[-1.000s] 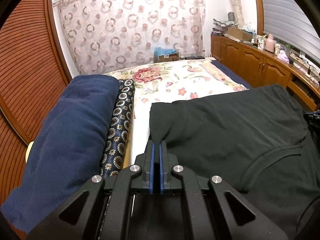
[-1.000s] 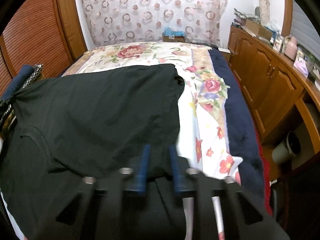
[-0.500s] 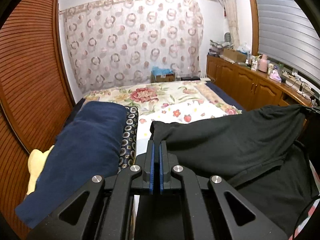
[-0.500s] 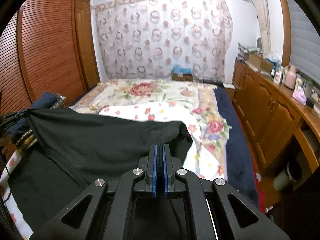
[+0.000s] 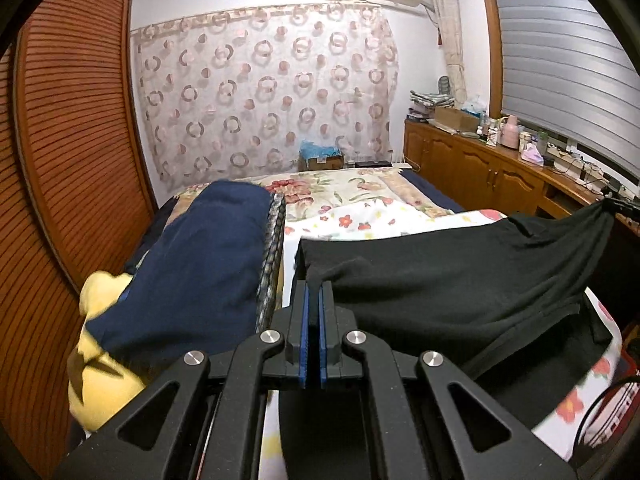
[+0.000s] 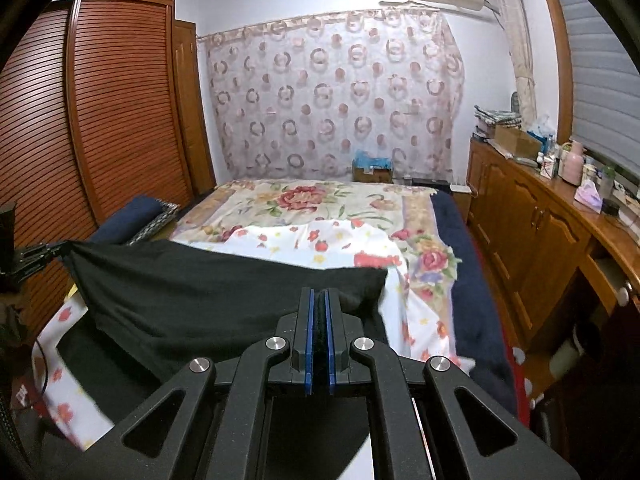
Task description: Fold small clothes
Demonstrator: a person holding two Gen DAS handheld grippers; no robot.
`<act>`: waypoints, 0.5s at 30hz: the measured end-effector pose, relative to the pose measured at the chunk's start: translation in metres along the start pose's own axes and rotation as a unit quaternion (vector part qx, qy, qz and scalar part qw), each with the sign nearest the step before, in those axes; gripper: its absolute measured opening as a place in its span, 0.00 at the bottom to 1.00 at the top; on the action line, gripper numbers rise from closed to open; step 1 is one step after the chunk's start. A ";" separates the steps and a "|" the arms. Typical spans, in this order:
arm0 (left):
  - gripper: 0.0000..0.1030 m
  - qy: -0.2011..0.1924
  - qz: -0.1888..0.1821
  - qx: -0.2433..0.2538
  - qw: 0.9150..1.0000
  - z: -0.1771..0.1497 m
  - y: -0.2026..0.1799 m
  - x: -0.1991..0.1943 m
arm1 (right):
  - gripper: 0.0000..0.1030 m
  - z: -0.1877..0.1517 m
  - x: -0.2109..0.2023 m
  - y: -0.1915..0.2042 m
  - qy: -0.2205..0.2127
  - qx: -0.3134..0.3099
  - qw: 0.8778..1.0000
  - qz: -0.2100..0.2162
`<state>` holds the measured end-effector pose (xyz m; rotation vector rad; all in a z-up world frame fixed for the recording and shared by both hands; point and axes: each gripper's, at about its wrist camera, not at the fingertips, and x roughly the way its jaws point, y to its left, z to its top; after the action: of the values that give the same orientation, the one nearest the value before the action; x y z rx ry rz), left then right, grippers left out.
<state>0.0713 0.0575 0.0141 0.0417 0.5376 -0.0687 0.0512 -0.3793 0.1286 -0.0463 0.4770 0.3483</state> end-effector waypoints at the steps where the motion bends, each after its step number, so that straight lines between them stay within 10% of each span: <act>1: 0.05 0.001 0.000 -0.002 1.000 -0.006 0.001 -0.006 | 0.05 -0.009 -0.007 0.001 0.002 0.002 1.000 0.000; 15: 0.05 0.099 0.008 -0.002 0.995 -0.085 -0.001 0.015 | 0.05 -0.093 0.003 -0.014 0.133 0.042 0.990 -0.010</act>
<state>0.0408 0.0602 -0.0663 0.0496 0.7357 -0.0480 0.0176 -0.4034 0.0437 -0.0160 0.7548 0.3029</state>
